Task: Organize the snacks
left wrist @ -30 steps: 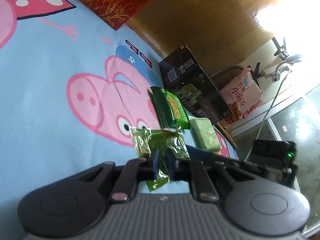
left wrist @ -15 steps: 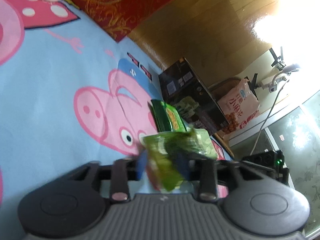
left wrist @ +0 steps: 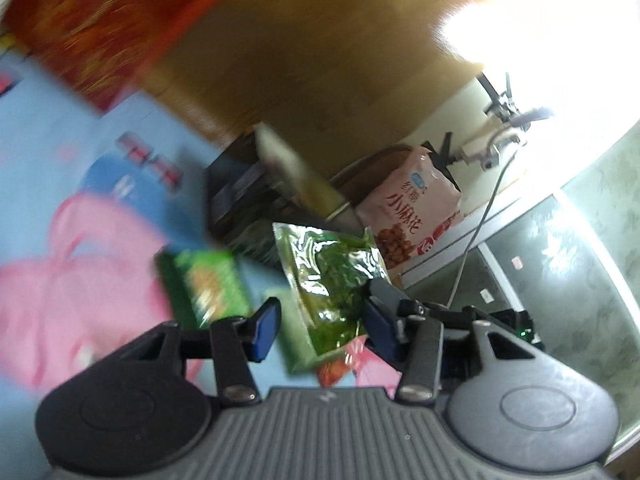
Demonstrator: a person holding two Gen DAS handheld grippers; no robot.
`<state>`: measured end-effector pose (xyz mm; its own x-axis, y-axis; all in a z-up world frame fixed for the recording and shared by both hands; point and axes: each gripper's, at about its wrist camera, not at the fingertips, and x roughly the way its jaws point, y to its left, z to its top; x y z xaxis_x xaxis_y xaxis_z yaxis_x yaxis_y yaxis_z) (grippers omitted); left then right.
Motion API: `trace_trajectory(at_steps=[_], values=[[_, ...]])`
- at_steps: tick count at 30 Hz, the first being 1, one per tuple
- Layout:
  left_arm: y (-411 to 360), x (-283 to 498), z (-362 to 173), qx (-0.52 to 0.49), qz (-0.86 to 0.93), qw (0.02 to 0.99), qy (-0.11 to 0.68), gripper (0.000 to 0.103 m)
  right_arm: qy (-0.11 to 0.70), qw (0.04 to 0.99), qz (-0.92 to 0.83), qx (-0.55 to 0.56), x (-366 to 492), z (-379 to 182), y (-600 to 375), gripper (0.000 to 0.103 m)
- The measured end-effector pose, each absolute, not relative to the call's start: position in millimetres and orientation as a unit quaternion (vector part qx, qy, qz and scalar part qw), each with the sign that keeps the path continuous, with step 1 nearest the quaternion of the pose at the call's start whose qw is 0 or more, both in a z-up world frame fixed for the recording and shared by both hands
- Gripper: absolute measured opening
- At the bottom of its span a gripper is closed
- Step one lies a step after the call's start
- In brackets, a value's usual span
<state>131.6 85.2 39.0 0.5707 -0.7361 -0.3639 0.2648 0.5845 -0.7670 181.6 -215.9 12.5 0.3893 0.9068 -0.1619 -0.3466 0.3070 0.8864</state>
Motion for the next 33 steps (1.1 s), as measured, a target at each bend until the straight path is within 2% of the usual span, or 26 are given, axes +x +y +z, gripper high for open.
trace_trajectory(at_steps=[6, 9, 10, 13, 18, 22, 29, 30, 32, 33], values=[[38, 187, 73, -0.278, -0.314, 0.844, 0.336, 0.046, 0.314, 0.771, 0.392, 0.393, 222, 36, -249, 0.02], [23, 206, 75, -0.245, -0.278, 0.867, 0.334, 0.046, 0.311, 0.821, 0.348, 0.328, 240, 45, -244, 0.031], [21, 208, 75, -0.241, -0.268, 0.871, 0.334, 0.046, 0.309, 0.854, 0.315, 0.275, 241, 50, -238, 0.042], [27, 195, 76, -0.241, -0.281, 0.872, 0.32, 0.047, 0.279, 0.905, 0.264, 0.182, 232, 56, -233, 0.045], [43, 161, 72, -0.224, -0.272, 0.883, 0.31, 0.047, 0.238, 0.915, 0.27, 0.183, 191, 47, -253, 0.045], [66, 143, 56, -0.228, -0.232, 0.889, 0.322, 0.048, 0.265, 0.896, 0.31, 0.174, 163, 32, -256, 0.045], [91, 132, 29, -0.281, -0.2, 0.868, 0.358, 0.048, 0.312, 0.868, 0.386, 0.028, 144, 17, -172, 0.045], [92, 130, 28, -0.281, -0.197, 0.868, 0.358, 0.048, 0.323, 0.861, 0.392, 0.019, 151, 15, -161, 0.05], [93, 129, 29, -0.282, -0.193, 0.87, 0.356, 0.048, 0.345, 0.857, 0.382, -0.015, 168, 8, -141, 0.051], [94, 128, 29, -0.282, -0.191, 0.871, 0.354, 0.048, 0.353, 0.858, 0.372, -0.036, 175, 4, -134, 0.06]])
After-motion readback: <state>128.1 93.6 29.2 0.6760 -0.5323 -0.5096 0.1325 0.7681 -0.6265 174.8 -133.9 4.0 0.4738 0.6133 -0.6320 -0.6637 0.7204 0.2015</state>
